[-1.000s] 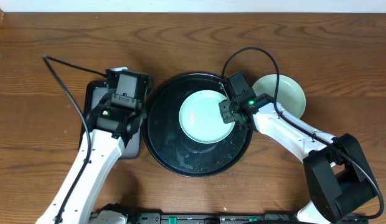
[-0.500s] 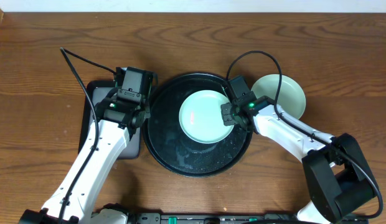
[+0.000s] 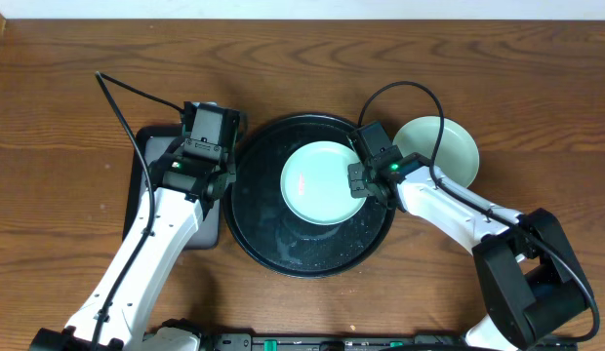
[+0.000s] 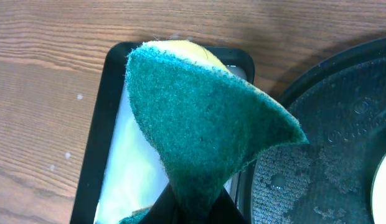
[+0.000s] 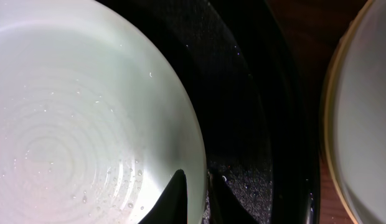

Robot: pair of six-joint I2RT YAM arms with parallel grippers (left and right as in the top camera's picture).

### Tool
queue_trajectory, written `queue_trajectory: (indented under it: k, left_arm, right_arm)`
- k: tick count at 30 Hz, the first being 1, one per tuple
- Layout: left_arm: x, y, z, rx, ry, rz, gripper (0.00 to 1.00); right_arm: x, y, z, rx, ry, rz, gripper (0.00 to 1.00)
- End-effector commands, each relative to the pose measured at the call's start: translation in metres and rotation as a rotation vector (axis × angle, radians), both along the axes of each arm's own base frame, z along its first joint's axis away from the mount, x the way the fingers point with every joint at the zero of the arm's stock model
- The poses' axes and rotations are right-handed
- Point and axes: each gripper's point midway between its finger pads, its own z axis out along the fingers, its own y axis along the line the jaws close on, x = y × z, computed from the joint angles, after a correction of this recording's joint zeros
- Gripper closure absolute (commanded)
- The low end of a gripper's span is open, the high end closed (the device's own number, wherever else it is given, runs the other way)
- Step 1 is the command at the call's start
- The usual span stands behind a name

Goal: Clean dirty plates on tray and stack at the side
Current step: 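Move the left gripper with sponge up toward the round tray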

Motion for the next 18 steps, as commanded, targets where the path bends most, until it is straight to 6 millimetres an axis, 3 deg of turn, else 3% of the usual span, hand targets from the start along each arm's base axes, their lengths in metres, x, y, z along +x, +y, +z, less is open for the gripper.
queue_trajectory:
  k: [1,3,6,18]
  left_arm:
    - [-0.001,0.002,-0.002,0.015,0.007,-0.009,0.93]
    - [-0.001,0.002,-0.002,0.014,0.007,-0.009,0.93]
    - [-0.001,0.002,-0.002,0.015,0.007,-0.009,0.93]
    - [-0.001,0.002,-0.002,0.025,0.012,-0.024,0.93]
  right_arm:
    - [-0.001,-0.004,-0.011,-0.018,0.012,-0.025,0.89]
    - [-0.001,-0.004,-0.018,-0.022,0.020,-0.024,0.88]
    - [0.001,-0.003,-0.019,-0.020,0.015,-0.025,0.99]
    - [0.017,0.003,0.005,0.017,-0.062,-0.015,0.96]
